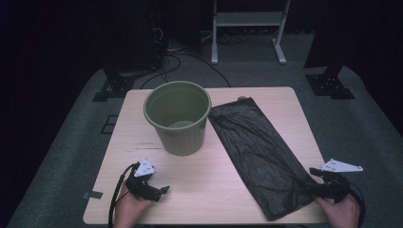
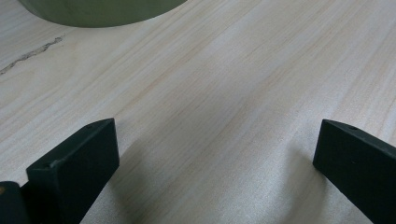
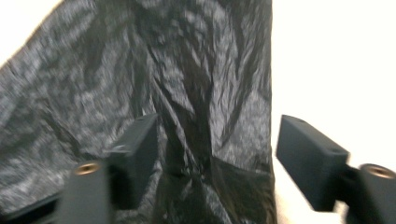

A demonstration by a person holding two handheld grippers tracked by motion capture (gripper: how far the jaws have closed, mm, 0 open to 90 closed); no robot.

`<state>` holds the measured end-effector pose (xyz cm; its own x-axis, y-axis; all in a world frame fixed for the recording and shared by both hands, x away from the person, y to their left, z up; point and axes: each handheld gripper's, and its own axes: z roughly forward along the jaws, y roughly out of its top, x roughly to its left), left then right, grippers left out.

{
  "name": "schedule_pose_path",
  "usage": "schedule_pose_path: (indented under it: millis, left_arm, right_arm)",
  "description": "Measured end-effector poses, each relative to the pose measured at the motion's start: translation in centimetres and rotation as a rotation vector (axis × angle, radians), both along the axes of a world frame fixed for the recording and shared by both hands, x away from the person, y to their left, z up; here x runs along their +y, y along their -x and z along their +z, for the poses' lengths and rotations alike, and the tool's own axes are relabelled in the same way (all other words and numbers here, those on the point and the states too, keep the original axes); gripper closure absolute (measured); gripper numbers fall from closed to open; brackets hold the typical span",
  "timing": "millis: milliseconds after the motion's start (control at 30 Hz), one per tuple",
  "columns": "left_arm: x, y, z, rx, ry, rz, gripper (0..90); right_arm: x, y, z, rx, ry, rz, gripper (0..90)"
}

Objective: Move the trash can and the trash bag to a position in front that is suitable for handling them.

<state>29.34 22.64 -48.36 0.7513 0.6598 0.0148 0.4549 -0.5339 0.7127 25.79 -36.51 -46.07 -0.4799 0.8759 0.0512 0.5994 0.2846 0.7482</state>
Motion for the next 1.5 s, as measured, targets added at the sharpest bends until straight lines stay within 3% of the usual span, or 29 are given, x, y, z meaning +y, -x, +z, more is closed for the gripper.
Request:
schedule_pose_path:
  millis: [100, 167, 433, 567, 733, 867, 1000, 1100, 1267, 1500]
  left_arm:
    - [0.0, 0.0, 0.0, 0.0, 0.001, -0.001, 0.0]
    - [0.0, 0.0, 0.0, -0.001, 0.0, -0.001, 0.0]
    - [-0.1, 0.0, 0.0, 0.0, 0.001, -0.002, 0.0]
    - [-0.1, 0.0, 0.0, 0.0, 0.001, -0.002, 0.0]
    - [-0.1, 0.0, 0.0, 0.0, 0.001, -0.003, 0.0]
    - [-0.1, 0.0, 0.0, 0.0, 0.002, -0.003, 0.0]
    - [-0.1, 0.0, 0.0, 0.0, 0.002, -0.003, 0.0]
    - [-0.1, 0.0, 0.0, -0.001, 0.001, -0.003, 0.0]
    - [-0.1, 0.0, 0.0, -0.001, 0.001, -0.003, 0.0]
    - [-0.2, 0.0, 0.1, 0.008, -0.003, 0.015, 0.0]
  right_arm:
    - [0.6, -0.1, 0.7, -0.029, 0.0, 0.001, 11.6]
    - [1.2, -0.3, 0.9, -0.034, 0.007, 0.017, 10.0]
    - [3.7, -1.7, 1.4, -0.047, 0.033, 0.074, 9.2]
    - [5.9, -3.5, 1.6, -0.061, 0.039, 0.109, 9.2]
    - [7.5, -4.9, 1.6, -0.047, 0.041, 0.134, 9.3]
    - [8.8, -6.2, 1.1, -0.045, 0.032, 0.153, 9.3]
    - [9.6, -7.5, -0.3, -0.018, 0.039, 0.159, 9.3]
    - [10.2, -8.1, -1.5, 0.009, 0.07, 0.163, 9.3]
    - [10.5, -8.2, -2.1, 0.025, 0.087, 0.172, 9.2]
    - [10.4, -8.1, -2.4, 0.023, 0.065, 0.18, 9.3]
